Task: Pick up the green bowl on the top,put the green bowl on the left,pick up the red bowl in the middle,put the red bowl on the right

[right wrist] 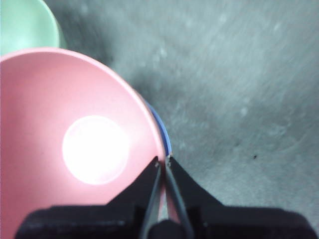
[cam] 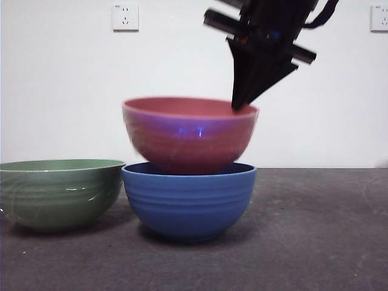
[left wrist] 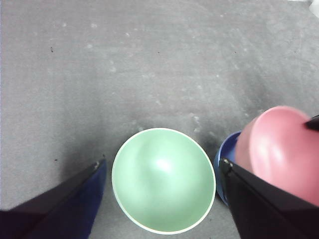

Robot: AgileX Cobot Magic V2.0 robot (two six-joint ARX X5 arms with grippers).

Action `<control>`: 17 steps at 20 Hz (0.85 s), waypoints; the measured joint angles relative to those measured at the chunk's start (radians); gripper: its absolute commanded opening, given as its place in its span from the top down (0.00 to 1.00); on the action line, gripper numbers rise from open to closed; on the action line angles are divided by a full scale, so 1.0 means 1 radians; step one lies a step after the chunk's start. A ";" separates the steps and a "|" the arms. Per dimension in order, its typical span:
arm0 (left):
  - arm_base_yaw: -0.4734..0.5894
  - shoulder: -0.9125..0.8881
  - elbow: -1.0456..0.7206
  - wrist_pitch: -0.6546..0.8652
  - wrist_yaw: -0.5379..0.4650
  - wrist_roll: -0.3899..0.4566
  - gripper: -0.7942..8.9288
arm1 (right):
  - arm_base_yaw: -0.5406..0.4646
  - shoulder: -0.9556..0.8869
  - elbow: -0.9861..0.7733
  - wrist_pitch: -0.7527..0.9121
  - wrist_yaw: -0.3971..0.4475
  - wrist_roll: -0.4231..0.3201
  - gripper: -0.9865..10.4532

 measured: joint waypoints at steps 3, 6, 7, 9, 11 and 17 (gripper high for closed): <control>0.000 0.000 0.000 0.000 0.000 0.000 0.53 | -0.018 -0.083 0.000 -0.035 0.020 0.003 0.92; 0.000 0.000 0.000 0.009 0.000 0.000 0.53 | -0.075 -0.193 0.000 -0.142 0.128 0.005 0.92; 0.000 0.000 0.000 0.014 0.000 0.000 0.53 | -0.103 -0.229 0.000 -0.184 0.152 0.005 0.92; 0.000 0.000 0.000 0.017 0.000 0.000 0.53 | -0.183 -0.282 0.002 -0.285 0.156 0.005 0.92; 0.000 0.000 0.000 0.017 0.000 0.000 0.53 | -0.280 -0.301 0.002 -0.378 0.156 0.009 0.92; 0.000 0.000 0.000 0.017 0.000 0.000 0.53 | -0.455 -0.295 -0.234 -0.237 0.043 0.012 0.92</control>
